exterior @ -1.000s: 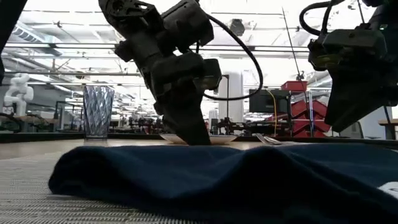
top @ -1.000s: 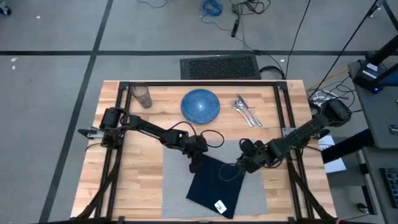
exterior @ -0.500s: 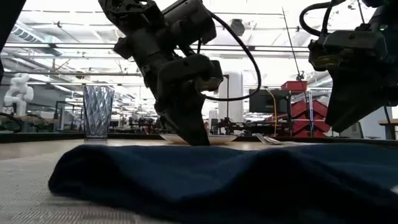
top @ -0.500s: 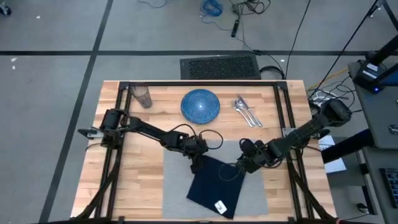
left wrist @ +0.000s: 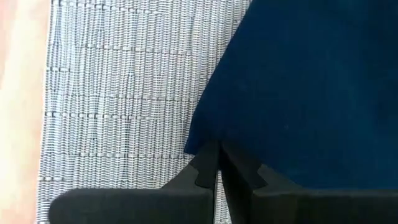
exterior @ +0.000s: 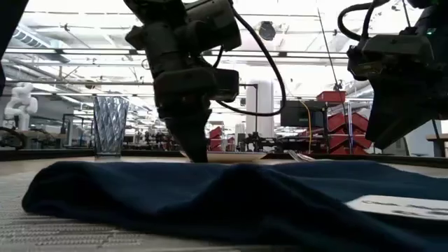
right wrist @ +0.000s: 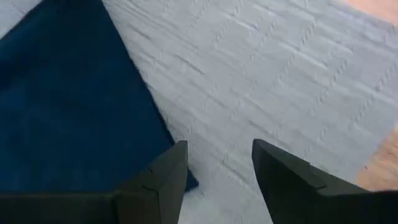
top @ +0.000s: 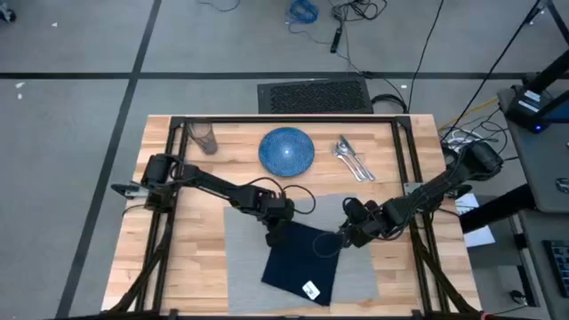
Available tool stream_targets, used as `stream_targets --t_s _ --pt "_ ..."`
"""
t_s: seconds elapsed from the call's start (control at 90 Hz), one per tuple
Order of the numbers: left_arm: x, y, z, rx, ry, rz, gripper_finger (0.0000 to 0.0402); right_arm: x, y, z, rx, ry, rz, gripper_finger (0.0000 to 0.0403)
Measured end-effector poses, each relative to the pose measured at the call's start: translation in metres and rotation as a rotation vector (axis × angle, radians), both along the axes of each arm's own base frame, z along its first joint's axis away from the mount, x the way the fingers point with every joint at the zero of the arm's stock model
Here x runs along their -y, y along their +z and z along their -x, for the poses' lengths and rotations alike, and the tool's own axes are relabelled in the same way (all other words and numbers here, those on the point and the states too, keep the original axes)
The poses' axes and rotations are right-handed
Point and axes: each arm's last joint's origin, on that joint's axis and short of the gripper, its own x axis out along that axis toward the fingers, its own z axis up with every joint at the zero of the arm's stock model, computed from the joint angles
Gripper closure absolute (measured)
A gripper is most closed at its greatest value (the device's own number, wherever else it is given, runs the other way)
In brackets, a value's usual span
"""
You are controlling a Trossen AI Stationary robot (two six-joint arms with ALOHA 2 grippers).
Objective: Set table place
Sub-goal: Fold the blue table napkin
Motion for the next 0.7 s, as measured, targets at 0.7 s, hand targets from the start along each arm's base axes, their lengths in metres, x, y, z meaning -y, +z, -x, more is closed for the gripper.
stream_targets --t_s 0.7 --pt "-0.039 0.015 -0.005 0.064 0.014 0.193 0.0349 0.000 0.000 0.000 0.001 0.003 0.000 0.0236"
